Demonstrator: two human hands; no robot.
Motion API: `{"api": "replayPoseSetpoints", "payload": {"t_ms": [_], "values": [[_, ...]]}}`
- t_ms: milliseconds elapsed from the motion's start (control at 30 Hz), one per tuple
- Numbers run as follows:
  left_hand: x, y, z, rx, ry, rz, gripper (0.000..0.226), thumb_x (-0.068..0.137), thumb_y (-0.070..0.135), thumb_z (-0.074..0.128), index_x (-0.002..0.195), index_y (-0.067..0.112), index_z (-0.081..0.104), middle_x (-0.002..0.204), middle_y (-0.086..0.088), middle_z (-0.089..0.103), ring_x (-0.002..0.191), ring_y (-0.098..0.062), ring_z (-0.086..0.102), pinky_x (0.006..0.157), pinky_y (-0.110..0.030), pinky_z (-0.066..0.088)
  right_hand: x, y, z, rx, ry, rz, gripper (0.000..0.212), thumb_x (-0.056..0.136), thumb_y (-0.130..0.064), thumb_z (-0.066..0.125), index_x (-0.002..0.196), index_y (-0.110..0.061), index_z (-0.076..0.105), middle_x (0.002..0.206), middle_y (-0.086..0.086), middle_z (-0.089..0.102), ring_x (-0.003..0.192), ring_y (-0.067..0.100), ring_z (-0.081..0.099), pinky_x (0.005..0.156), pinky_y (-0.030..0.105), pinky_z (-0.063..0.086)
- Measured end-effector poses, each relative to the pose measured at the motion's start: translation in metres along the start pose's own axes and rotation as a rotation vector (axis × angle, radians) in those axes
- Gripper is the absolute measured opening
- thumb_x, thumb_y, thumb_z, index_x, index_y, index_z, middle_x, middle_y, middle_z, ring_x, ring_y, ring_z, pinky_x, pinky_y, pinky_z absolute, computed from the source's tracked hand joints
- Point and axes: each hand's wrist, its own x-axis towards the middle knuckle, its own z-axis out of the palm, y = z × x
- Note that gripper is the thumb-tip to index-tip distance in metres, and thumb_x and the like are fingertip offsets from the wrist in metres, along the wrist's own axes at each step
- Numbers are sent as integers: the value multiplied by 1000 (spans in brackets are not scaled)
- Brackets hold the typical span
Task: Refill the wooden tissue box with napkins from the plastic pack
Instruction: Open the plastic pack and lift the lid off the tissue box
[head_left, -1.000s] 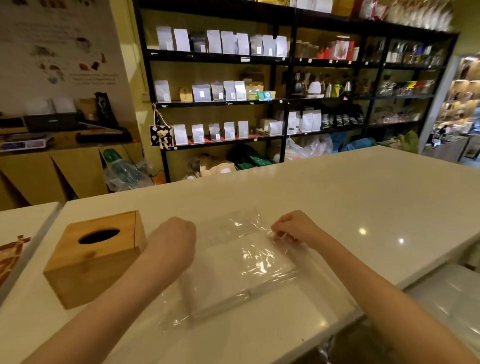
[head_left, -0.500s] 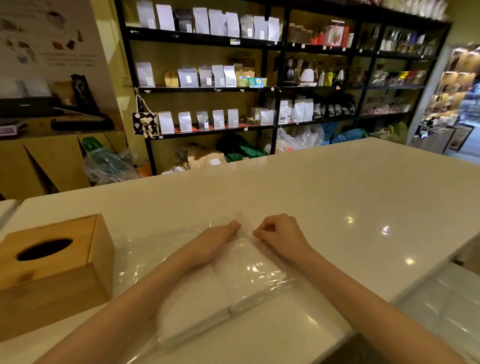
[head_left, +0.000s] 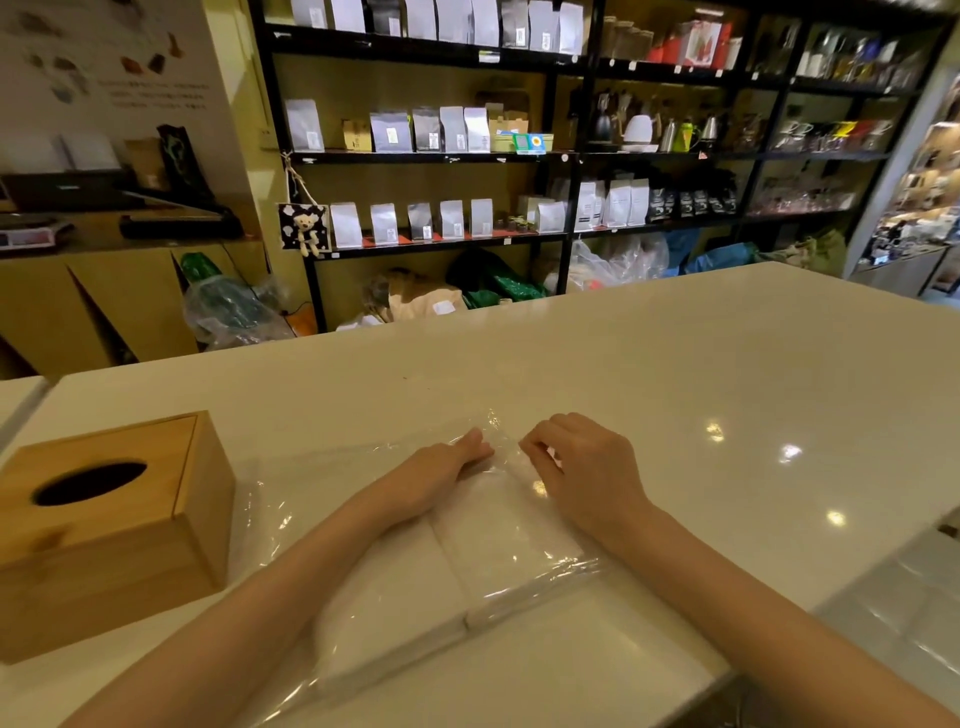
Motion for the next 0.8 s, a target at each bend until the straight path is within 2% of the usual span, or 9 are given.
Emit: {"api": "replayPoseSetpoints", "payload": {"t_ms": [100, 167, 200, 300, 367, 433, 533, 633, 800], "values": [[-3, 4, -7, -95, 112, 49, 43, 92, 39, 39, 91, 14, 73, 104, 6, 68, 99, -10, 60, 82, -12, 40, 5, 4, -7, 247, -59, 167, 10, 83, -20, 64, 73, -20, 66, 66, -13, 61, 61, 10, 54, 57, 21, 43], [-7, 8, -15, -104, 178, 72, 43, 87, 38, 48, 66, 11, 74, 95, 2, 72, 94, -11, 64, 86, -20, 45, 14, 4, -12, 476, -116, 292, 9, 83, -18, 65, 74, -21, 66, 64, -14, 63, 61, 3, 56, 57, 12, 39], [-12, 10, -20, -74, 177, 86, 44, 85, 40, 51, 63, 10, 74, 90, 0, 74, 90, -10, 65, 88, -24, 46, 18, 4, -14, 584, -131, 345, 11, 82, -16, 65, 72, -22, 65, 63, -13, 65, 60, 0, 58, 56, 9, 39], [-34, 18, -42, 112, 11, 86, 34, 81, 41, 59, 74, 12, 74, 74, 7, 75, 70, -4, 66, 67, -14, 48, 28, 5, -21, 726, -172, 415, 13, 83, -14, 64, 72, -23, 64, 62, -7, 68, 59, -5, 58, 54, 6, 38], [-54, 23, -57, 212, -134, 72, 20, 81, 33, 63, 82, 15, 72, 73, 7, 75, 68, -5, 67, 60, -13, 46, 32, 7, -24, 797, -224, 433, 7, 83, -12, 63, 83, -19, 66, 61, -4, 69, 60, 0, 58, 59, 8, 42], [-74, 28, -70, 237, -200, 57, 12, 81, 25, 64, 88, 16, 70, 76, 2, 76, 69, -11, 70, 59, -15, 48, 34, 9, -28, 881, -281, 457, 12, 84, -10, 63, 93, -16, 67, 57, -4, 69, 60, 4, 59, 64, 12, 47], [-102, 36, -81, 214, -210, 50, 10, 82, 18, 63, 89, 16, 69, 79, -2, 77, 71, -15, 72, 57, -16, 51, 33, 16, -35, 956, -377, 464, 14, 84, -11, 62, 94, -19, 70, 61, -4, 71, 63, 8, 61, 65, 17, 51], [-124, 44, -81, 177, -236, 63, 10, 82, 16, 62, 87, 17, 71, 81, -2, 77, 74, -16, 72, 55, -16, 51, 29, 18, -45, 1131, -470, 506, 11, 80, -20, 64, 86, -17, 73, 61, -2, 68, 62, 11, 62, 62, 20, 54], [-148, 59, -59, 177, -270, 92, 10, 81, 17, 63, 87, 18, 71, 79, 2, 77, 74, -13, 72, 60, -17, 53, 17, 18, -59, 1416, -525, 630, 28, 74, -37, 57, 66, -16, 73, 47, -2, 63, 52, 13, 60, 55, 24, 54]]}}
